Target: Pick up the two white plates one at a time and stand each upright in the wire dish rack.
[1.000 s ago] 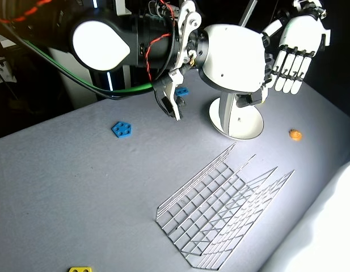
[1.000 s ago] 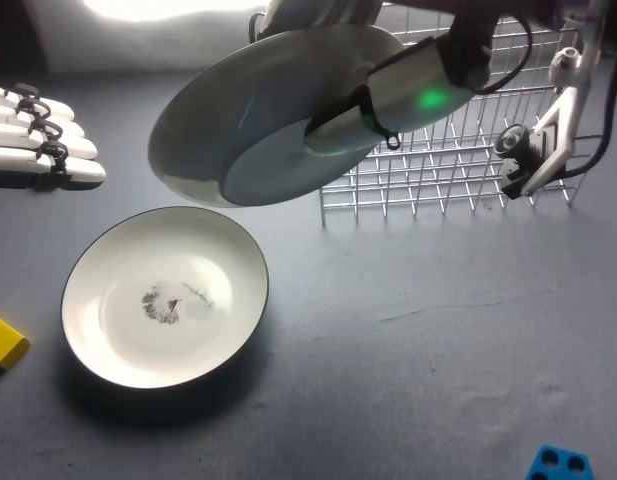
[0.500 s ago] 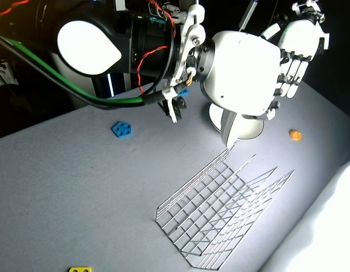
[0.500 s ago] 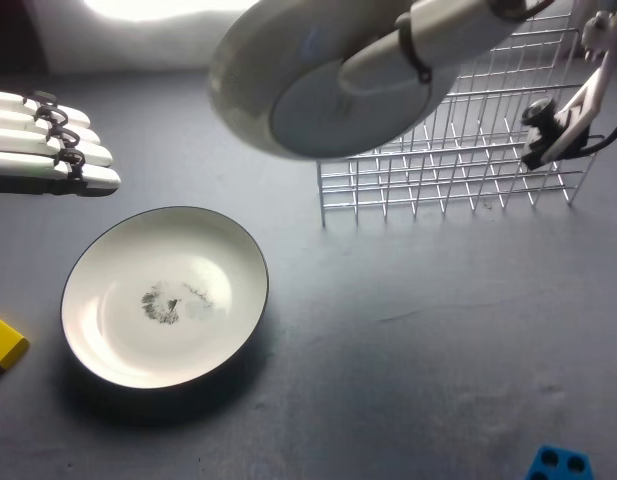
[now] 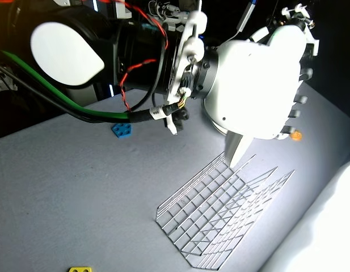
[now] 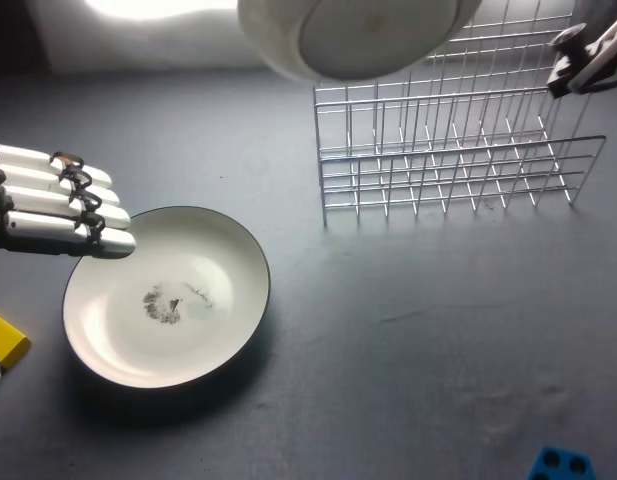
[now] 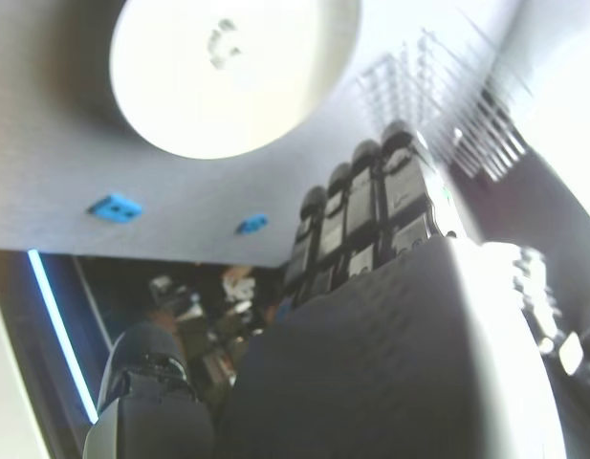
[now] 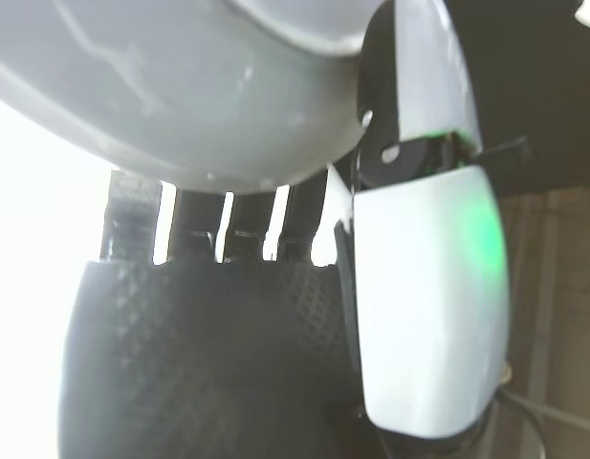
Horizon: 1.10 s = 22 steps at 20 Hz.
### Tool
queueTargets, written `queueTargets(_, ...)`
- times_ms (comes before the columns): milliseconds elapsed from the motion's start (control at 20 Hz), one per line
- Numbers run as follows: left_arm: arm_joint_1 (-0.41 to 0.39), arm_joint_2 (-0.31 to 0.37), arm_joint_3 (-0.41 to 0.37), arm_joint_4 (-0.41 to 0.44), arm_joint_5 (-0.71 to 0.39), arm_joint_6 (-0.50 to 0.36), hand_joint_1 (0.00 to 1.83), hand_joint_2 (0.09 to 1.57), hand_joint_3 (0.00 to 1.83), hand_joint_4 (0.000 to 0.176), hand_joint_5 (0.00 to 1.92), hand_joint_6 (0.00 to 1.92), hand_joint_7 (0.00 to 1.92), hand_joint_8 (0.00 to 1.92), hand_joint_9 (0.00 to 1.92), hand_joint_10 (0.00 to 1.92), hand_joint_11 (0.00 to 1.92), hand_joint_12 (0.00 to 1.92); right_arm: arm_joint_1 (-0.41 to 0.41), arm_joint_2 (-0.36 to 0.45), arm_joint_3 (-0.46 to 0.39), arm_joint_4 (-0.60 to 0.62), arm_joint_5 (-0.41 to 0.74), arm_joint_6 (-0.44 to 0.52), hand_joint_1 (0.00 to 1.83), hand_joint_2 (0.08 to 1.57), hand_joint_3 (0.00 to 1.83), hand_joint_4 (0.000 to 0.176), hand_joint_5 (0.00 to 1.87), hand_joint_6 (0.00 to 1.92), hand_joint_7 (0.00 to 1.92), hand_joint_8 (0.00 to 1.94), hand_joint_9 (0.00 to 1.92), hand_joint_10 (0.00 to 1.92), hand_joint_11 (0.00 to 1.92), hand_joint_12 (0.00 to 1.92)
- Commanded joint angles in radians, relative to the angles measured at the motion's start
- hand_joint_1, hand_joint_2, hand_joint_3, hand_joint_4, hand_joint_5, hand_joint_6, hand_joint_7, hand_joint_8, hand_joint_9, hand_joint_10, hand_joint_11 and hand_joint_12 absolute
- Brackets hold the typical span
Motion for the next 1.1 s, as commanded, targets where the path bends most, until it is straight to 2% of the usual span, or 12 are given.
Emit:
queueTargets(0, 0.002, -0.006, -0.001, -0.068, -0.016, -0.003, 0.00, 1.01, 0.00, 0.000, 0.00, 0.00, 0.00, 0.00, 0.00, 0.00, 0.00, 0.00, 0.022, 0.008, 0.008, 0.024, 0.116, 0.020, 1.24, 1.08, 0.00, 0.024, 1.03, 0.89, 1.10, 0.82, 1.25, 0.01, 0.81, 1.13)
queueTargets(100, 0.011, -0.012, -0.006, -0.068, -0.004, -0.003, 0.00, 1.02, 0.00, 0.000, 0.00, 0.00, 0.00, 0.00, 0.00, 0.00, 0.00, 0.00, 0.041, 0.008, 0.027, 0.023, 0.081, 0.023, 1.24, 1.08, 0.00, 0.020, 1.03, 0.89, 1.10, 0.83, 1.25, 0.01, 0.80, 1.12)
queueTargets(200, 0.010, -0.014, -0.017, -0.081, 0.036, -0.003, 0.00, 1.02, 0.00, 0.000, 0.00, 0.00, 0.00, 0.00, 0.00, 0.00, 0.00, 0.00, 0.042, 0.008, 0.042, 0.023, 0.075, 0.027, 1.23, 1.08, 0.00, 0.024, 1.03, 0.91, 1.10, 0.83, 1.24, 0.01, 0.80, 1.12)
queueTargets(350, 0.010, -0.021, -0.019, -0.094, 0.062, -0.008, 0.00, 1.02, 0.00, 0.000, 0.00, 0.00, 0.00, 0.00, 0.00, 0.00, 0.00, 0.00, 0.041, 0.008, 0.054, 0.023, 0.056, 0.027, 1.24, 1.08, 0.00, 0.014, 1.02, 0.89, 1.10, 0.85, 1.25, 0.01, 0.80, 1.12)
queueTargets(550, 0.040, -0.035, -0.016, -0.093, 0.108, 0.002, 0.00, 1.01, 0.00, 0.000, 0.00, 0.00, 0.00, 0.00, 0.00, 0.00, 0.00, 0.00, 0.037, 0.008, 0.071, 0.023, 0.043, 0.048, 1.23, 1.09, 0.00, 0.016, 1.01, 0.92, 1.08, 0.90, 1.25, 0.01, 0.80, 1.13)
queueTargets(600, 0.051, -0.042, -0.012, -0.093, 0.111, 0.002, 0.00, 1.02, 0.00, 0.000, 0.00, 0.00, 0.00, 0.00, 0.00, 0.00, 0.00, 0.00, 0.037, 0.008, 0.075, 0.023, 0.030, 0.056, 1.23, 1.09, 0.00, 0.023, 1.01, 0.92, 1.06, 0.90, 1.24, 0.00, 0.78, 1.15)
queueTargets(800, 0.067, -0.058, 0.000, -0.093, 0.127, 0.008, 0.00, 1.01, 0.00, 0.000, 0.00, 0.00, 0.00, 0.00, 0.00, 0.00, 0.00, 0.00, 0.037, 0.008, 0.086, 0.024, -0.016, 0.106, 1.24, 1.08, 0.00, 0.015, 1.03, 0.87, 1.11, 0.84, 1.25, 0.01, 0.79, 1.13)
queueTargets(950, 0.081, -0.068, 0.003, -0.093, 0.141, 0.008, 0.00, 1.02, 0.00, 0.000, 0.00, 0.00, 0.00, 0.00, 0.00, 0.00, 0.00, 0.00, 0.031, 0.009, 0.093, 0.025, -0.020, 0.122, 1.23, 1.09, 0.00, 0.021, 1.01, 0.92, 1.09, 0.86, 1.24, 0.00, 0.77, 1.15)
queueTargets(1050, 0.105, -0.077, 0.003, -0.093, 0.160, 0.008, 0.00, 1.01, 0.00, 0.000, 0.00, 0.00, 0.00, 0.00, 0.00, 0.00, 0.00, 0.00, 0.020, 0.016, 0.101, 0.025, -0.065, 0.128, 1.24, 1.08, 0.00, 0.020, 1.03, 0.89, 1.12, 0.80, 1.25, 0.01, 0.79, 1.14)
